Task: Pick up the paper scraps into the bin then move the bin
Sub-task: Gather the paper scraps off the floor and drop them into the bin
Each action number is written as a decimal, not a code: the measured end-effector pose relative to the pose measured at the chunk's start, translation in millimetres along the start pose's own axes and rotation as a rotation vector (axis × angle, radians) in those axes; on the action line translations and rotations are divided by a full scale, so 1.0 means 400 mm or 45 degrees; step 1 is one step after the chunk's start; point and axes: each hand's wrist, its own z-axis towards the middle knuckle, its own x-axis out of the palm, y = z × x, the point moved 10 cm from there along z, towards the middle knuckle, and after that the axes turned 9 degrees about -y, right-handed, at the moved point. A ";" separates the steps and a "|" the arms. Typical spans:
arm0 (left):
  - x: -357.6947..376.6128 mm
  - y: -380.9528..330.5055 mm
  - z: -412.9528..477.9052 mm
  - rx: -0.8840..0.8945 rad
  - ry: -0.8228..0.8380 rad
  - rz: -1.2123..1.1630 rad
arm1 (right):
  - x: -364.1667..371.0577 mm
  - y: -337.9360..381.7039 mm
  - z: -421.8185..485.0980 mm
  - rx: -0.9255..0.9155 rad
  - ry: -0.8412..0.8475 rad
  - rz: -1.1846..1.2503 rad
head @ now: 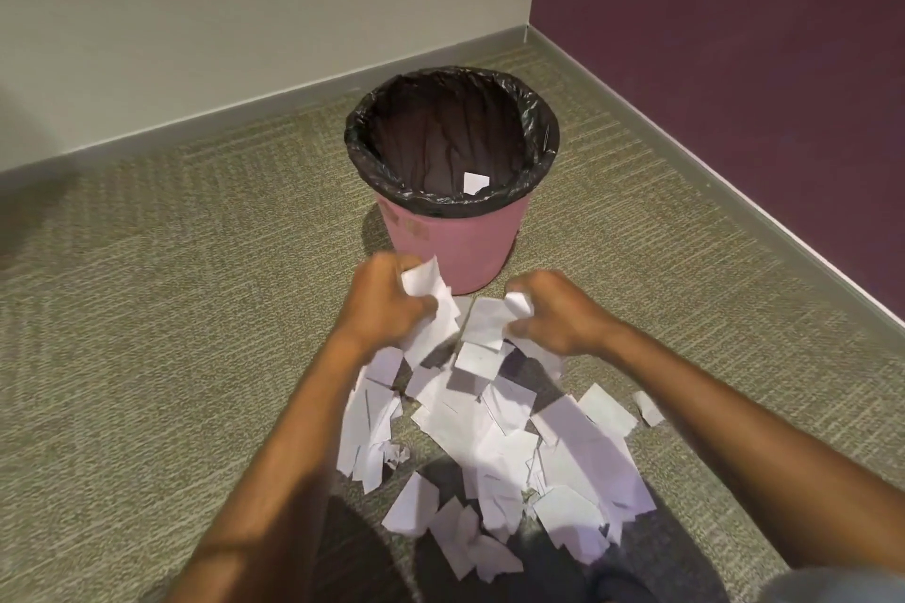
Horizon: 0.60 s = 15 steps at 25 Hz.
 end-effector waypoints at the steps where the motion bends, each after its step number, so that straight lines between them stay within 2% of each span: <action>1: -0.040 -0.032 0.008 -0.002 -0.029 -0.075 | -0.037 0.018 0.006 0.000 -0.005 0.038; 5: -0.186 -0.173 0.057 0.101 -0.234 -0.294 | -0.192 0.085 0.036 0.038 -0.127 0.296; 9: -0.271 -0.270 0.167 0.201 -0.517 -0.337 | -0.350 0.148 0.107 0.039 -0.383 0.551; 12: -0.253 -0.288 0.273 0.131 -0.567 -0.248 | -0.415 0.138 0.196 0.111 -0.609 0.595; 15: -0.195 -0.244 0.342 -0.021 -0.545 -0.147 | -0.402 0.111 0.286 0.209 -0.637 0.600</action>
